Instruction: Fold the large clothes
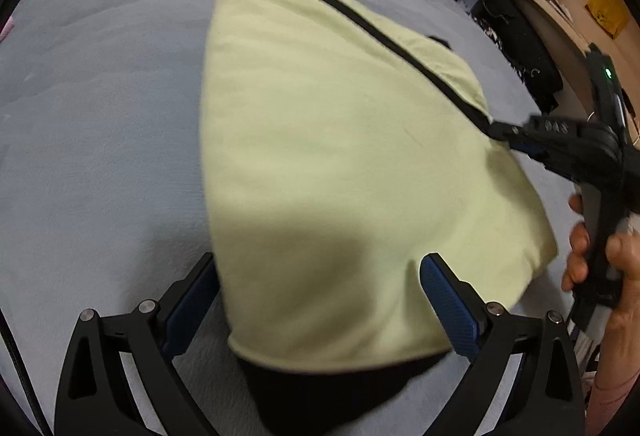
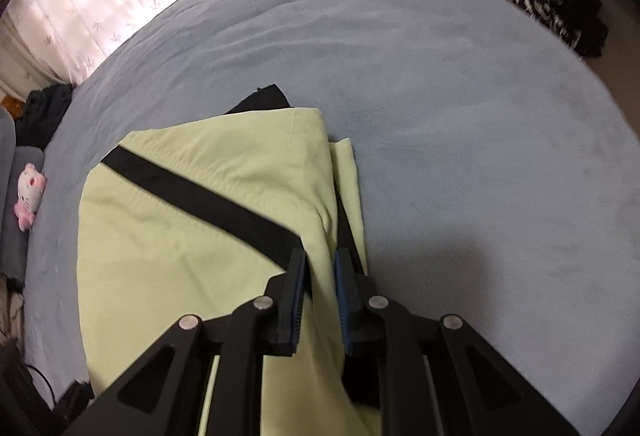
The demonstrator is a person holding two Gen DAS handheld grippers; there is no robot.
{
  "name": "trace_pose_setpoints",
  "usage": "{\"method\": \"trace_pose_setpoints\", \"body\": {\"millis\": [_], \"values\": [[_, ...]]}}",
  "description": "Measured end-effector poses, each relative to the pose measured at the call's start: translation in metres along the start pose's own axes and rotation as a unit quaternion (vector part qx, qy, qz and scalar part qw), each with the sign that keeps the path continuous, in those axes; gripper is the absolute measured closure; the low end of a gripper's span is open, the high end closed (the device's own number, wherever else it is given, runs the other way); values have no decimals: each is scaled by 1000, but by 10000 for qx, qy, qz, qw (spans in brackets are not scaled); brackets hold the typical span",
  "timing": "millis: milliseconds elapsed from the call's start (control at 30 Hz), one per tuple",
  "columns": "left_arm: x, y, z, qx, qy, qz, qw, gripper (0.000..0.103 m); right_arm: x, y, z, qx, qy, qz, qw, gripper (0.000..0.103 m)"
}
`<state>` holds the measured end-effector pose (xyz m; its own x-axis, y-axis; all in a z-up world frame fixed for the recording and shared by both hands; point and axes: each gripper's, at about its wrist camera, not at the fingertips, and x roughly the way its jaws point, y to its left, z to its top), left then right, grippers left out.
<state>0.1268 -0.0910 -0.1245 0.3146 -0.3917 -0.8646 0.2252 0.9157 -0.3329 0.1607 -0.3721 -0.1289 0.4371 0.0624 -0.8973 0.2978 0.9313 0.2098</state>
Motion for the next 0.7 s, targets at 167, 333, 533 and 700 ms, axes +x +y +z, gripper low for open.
{"method": "trace_pose_setpoints", "body": {"millis": [167,333,533,700], "values": [[-36,-6,-8,55,-278,27,9996,5,-30,-1,-24,-84,152,225,9996,84],[-69,-15,-15,127,-545,96,9984,5,-49,-2,-59,-223,529,193,9982,83],[-101,-11,-20,173,-687,127,9974,5,-73,4,-79,-300,666,499,9961,70],[-126,3,-18,198,-738,256,9967,5,-94,11,-77,-434,874,806,9920,70]]}}
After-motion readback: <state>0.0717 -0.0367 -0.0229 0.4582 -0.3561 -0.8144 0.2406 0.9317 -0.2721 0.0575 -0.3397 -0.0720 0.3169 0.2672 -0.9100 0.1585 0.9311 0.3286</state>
